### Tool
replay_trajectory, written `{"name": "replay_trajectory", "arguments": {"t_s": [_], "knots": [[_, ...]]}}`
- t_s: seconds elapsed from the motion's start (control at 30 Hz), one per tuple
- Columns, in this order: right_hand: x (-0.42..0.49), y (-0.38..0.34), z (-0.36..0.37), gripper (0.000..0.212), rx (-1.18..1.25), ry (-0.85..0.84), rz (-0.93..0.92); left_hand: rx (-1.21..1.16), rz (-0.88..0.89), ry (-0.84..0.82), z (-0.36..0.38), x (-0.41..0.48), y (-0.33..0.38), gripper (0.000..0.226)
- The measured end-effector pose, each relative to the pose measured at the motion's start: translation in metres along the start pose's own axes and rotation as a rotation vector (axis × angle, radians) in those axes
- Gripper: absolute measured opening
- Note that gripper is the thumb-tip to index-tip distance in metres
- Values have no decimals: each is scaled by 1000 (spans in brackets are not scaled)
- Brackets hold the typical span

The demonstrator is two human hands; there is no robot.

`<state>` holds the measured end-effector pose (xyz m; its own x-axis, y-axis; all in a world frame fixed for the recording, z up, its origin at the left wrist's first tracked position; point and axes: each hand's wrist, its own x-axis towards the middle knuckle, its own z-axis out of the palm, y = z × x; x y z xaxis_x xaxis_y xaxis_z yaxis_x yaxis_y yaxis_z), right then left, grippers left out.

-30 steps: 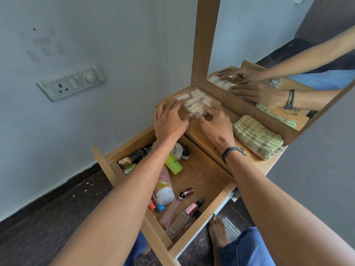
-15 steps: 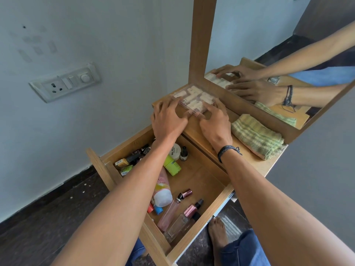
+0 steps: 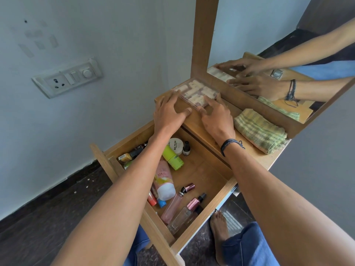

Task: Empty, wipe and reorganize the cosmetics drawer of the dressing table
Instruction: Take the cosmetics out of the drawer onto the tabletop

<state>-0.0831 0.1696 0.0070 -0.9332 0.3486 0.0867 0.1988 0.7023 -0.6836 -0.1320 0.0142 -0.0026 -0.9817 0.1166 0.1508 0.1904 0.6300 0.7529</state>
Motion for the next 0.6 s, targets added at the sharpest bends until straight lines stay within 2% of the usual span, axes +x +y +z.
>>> {"name": "replay_trajectory", "arguments": {"t_s": [0.17,0.23,0.3,0.43,0.53,0.6], "knots": [[-2,-1,-2,55,-1,3,-6,-264,-99,36,-25,-45,2,83],[-5,-2,-3,56,21,13,-8,-270,-115,73,-38,-68,1,79],[-8,-3,-5,54,55,23,-9,-172,-98,96,-49,-91,-4,72],[-16,-5,-10,58,98,32,-26,203,-23,62,-64,-125,-24,61],[-24,-7,-12,52,129,58,-69,263,-63,-26,-69,-143,-43,58],[-28,-10,-16,46,159,80,-93,332,-64,-27,-68,-155,-52,56]]}}
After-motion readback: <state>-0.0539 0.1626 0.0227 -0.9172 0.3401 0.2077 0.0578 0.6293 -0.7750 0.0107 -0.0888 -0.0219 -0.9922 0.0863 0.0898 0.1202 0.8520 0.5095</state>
